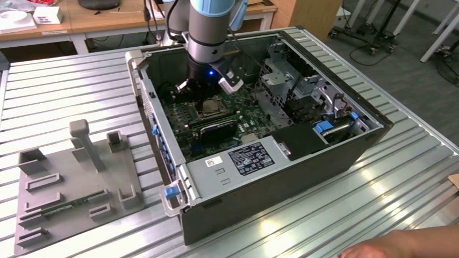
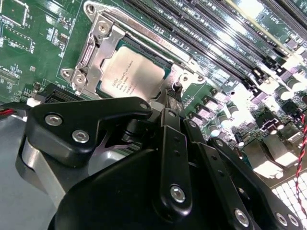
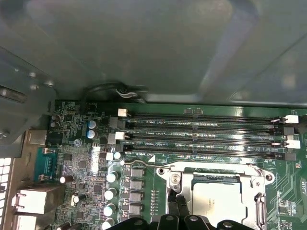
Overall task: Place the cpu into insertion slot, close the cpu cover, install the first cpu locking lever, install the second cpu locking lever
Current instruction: 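Close the cpu cover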
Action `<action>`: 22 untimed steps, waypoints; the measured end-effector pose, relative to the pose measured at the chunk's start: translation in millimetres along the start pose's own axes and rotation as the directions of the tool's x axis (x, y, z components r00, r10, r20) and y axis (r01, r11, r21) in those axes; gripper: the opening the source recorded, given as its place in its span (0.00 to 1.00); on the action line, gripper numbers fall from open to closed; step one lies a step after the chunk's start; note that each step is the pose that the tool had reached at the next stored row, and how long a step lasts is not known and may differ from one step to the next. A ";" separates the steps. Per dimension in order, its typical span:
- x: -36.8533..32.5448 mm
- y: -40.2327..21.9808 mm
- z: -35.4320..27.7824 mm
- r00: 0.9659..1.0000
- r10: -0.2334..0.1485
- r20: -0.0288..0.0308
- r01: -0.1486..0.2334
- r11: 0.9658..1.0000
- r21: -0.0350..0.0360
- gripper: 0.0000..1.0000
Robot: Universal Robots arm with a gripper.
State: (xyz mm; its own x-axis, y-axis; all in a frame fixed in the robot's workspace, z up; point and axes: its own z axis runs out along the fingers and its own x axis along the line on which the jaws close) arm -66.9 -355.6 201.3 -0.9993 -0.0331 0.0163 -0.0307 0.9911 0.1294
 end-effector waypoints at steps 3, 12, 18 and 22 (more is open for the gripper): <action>0.0 -0.4 2.4 1.000 0.000 0.000 0.000 1.000 0.001 0.10; 0.0 -0.7 4.4 1.000 0.000 0.000 0.000 1.000 0.000 0.10; 0.2 -1.3 6.1 1.000 0.000 -0.001 0.000 1.000 0.001 0.10; 0.2 -1.3 6.1 1.000 0.000 -0.001 0.000 1.000 0.001 0.10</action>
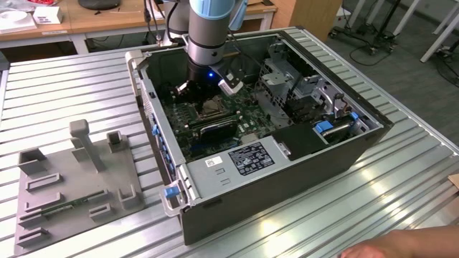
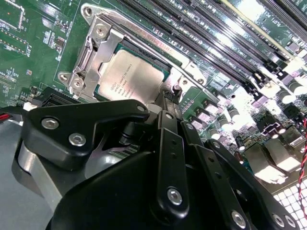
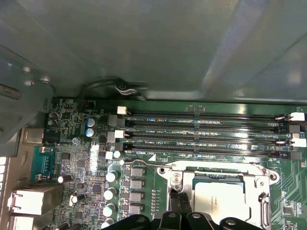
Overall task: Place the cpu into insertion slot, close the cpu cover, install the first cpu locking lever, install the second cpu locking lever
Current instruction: 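Close the cpu cover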
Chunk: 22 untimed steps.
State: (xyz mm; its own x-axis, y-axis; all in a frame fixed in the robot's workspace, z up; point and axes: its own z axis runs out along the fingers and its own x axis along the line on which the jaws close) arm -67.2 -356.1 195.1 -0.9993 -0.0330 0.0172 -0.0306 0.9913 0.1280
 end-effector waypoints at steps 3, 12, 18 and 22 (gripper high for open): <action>0.0 -0.1 0.1 1.000 0.000 0.000 0.000 1.000 0.000 0.10; 0.2 -0.3 0.3 1.000 0.000 0.000 0.000 1.000 0.001 0.10; -0.5 1.2 -3.3 1.000 0.000 0.002 0.000 1.000 -0.003 0.10; -0.2 1.6 -8.6 1.000 0.000 0.001 0.000 1.000 -0.001 0.10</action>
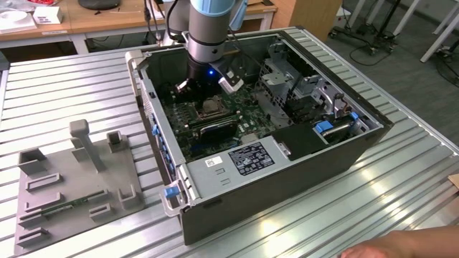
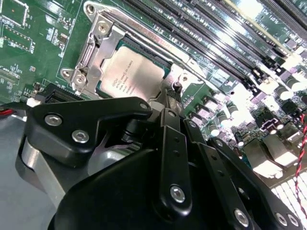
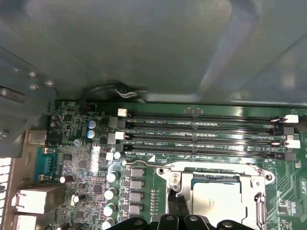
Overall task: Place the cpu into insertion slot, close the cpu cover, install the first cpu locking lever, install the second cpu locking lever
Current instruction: 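Close the cpu cover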
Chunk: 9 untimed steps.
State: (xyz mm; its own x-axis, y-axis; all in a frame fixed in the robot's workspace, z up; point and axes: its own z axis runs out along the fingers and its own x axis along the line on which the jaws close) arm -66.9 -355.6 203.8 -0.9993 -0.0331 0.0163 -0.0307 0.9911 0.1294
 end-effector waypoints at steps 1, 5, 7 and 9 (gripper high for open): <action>0.0 0.2 -1.5 1.000 0.000 0.000 0.000 1.000 0.000 0.10; 0.1 0.9 -7.1 1.000 0.000 0.000 0.000 1.000 0.000 0.10; 0.2 1.3 -9.9 1.000 0.000 0.000 0.000 1.000 0.000 0.10; 0.2 1.7 -13.2 1.000 0.000 0.000 0.000 1.000 0.000 0.10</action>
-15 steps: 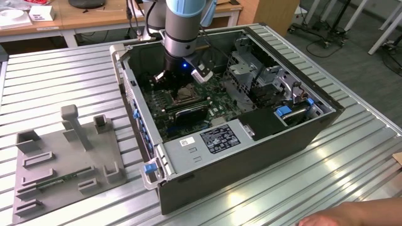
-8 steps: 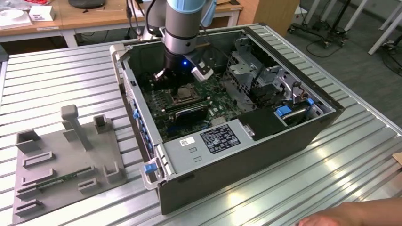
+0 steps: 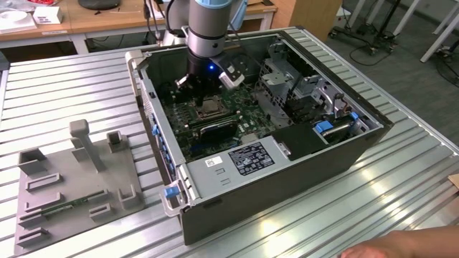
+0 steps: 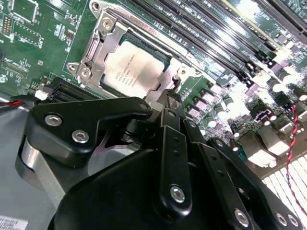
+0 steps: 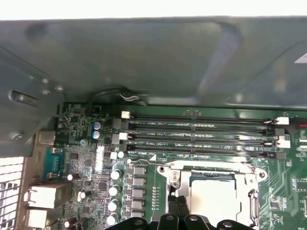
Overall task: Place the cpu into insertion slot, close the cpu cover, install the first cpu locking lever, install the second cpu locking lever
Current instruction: 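Close the cpu cover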
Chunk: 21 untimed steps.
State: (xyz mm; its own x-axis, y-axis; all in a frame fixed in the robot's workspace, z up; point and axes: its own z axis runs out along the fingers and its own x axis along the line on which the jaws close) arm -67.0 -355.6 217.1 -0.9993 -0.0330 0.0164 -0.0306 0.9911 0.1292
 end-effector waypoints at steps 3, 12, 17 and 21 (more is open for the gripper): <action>0.1 0.7 -5.0 1.000 0.000 0.000 0.000 1.000 0.000 0.10; -0.1 0.8 -6.1 1.000 0.000 0.000 0.000 1.000 -0.004 0.10; -4.2 0.6 -5.7 1.000 0.000 0.000 0.000 1.000 -0.005 0.10; -8.7 0.5 -5.4 1.000 0.000 0.000 0.000 1.000 -0.005 0.10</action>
State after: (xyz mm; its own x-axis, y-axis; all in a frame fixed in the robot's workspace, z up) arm -58.1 -355.5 222.4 -0.9993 -0.0331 0.0162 -0.0307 0.9905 0.1340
